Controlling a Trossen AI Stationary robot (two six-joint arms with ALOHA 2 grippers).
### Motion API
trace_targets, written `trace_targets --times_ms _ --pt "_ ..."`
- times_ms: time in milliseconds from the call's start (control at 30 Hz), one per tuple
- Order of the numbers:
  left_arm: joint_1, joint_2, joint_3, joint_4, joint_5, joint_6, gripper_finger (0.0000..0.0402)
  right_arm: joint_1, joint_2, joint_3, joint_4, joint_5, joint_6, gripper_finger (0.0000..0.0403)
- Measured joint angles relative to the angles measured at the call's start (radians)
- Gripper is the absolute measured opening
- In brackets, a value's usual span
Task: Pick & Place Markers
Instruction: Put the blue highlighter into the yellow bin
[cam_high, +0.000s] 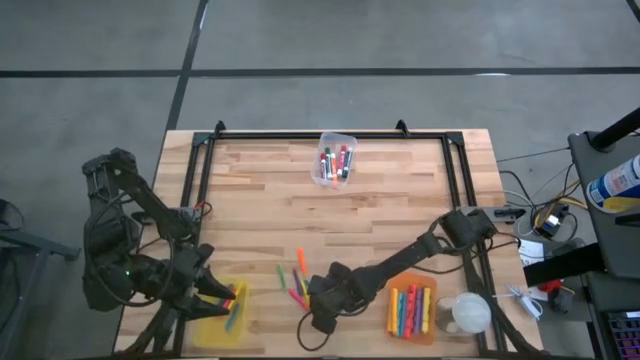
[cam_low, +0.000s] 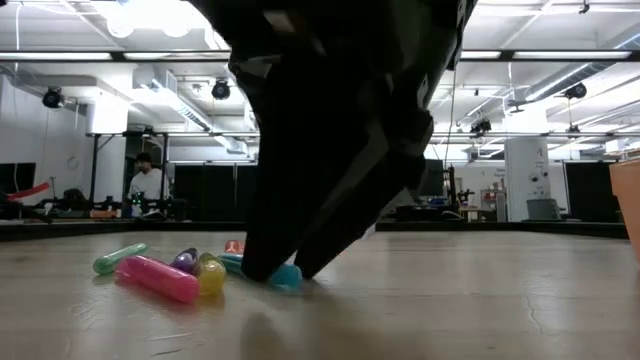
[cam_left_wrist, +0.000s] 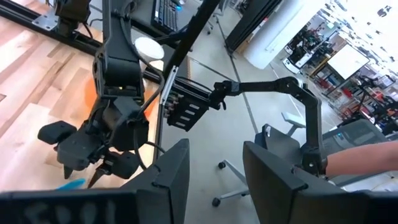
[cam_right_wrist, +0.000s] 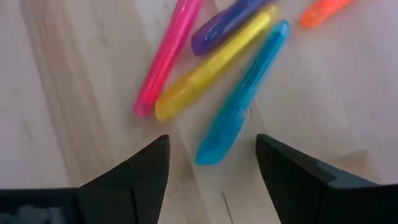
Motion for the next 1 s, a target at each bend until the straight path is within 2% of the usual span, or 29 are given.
trace_targets --times_ms 167,333,600,867,1000 --pt "0.0 0.0 0.0 0.002 0.0 -0.002 0.0142 0.001 0.001 0.003 -0.005 0.055 0.016 0.0227" --pt "0.0 0.0 0.0 0.002 0.0 -0.004 0.0142 -0.01 0.001 0.002 -0.024 0.074 0.015 0.0205" --pt "0.0 -0.001 -0.005 0.001 0.002 -0.051 0.0142 -0.037 0.022 0.0 -0.036 0.032 -0.007 0.0133" --pt "0.0 -0.001 -0.005 0.001 0.0 -0.043 0.0142 -0.079 0.019 0.001 -0.056 -0.029 -0.067 0.0038" --pt "0.003 0.0 -0.005 0.001 -0.044 0.03 0.0142 -0.112 -0.006 0.0 -0.082 -0.034 -0.138 0.0029"
